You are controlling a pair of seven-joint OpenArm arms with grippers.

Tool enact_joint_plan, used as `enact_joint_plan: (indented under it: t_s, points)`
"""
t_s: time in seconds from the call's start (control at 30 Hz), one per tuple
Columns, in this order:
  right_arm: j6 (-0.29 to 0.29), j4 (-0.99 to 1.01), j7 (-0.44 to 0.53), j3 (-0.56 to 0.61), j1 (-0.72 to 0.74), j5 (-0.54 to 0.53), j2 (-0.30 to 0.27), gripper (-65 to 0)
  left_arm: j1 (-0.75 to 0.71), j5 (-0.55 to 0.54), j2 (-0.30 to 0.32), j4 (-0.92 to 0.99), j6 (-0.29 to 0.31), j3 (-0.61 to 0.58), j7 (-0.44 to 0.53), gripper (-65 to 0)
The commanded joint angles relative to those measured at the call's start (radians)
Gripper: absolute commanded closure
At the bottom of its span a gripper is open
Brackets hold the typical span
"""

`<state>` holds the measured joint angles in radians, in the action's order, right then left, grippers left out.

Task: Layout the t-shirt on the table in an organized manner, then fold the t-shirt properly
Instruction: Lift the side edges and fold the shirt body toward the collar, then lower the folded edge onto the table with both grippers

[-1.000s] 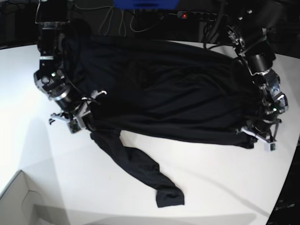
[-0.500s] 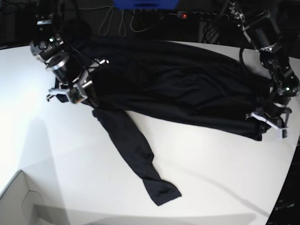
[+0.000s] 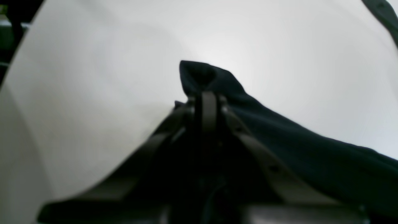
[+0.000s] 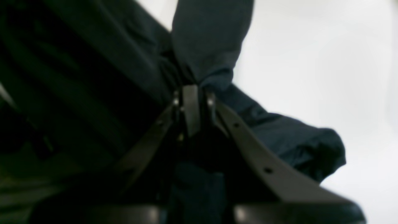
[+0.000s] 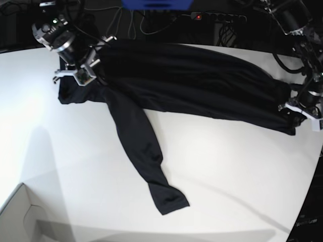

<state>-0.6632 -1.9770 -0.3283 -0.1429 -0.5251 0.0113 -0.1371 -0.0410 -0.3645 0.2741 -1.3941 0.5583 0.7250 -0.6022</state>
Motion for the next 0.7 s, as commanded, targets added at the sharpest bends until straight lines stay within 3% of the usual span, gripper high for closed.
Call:
enact_joint_plan:
  t_s: [0.0, 0.4, 0.67]
  points:
    - [-0.025, -0.02, 0.024, -0.013, -0.005, -0.014, -0.005, 0.0, -0.003, -0.012, 0.018, -0.009, 0.003, 0.003, 0.02, -0.2]
    - [-0.035, -0.02, 0.024, -0.042, -0.094, -0.014, -0.003, 0.0, -0.066, -0.012, -0.006, 0.009, 0.003, 0.006, 0.02, -0.2]
    - [-0.035, 0.003, 0.019, -0.016, -0.105, -0.012, 0.037, 0.0, -0.069, -0.003, -0.003, 0.02, 0.003, 0.006, 0.014, -0.2]
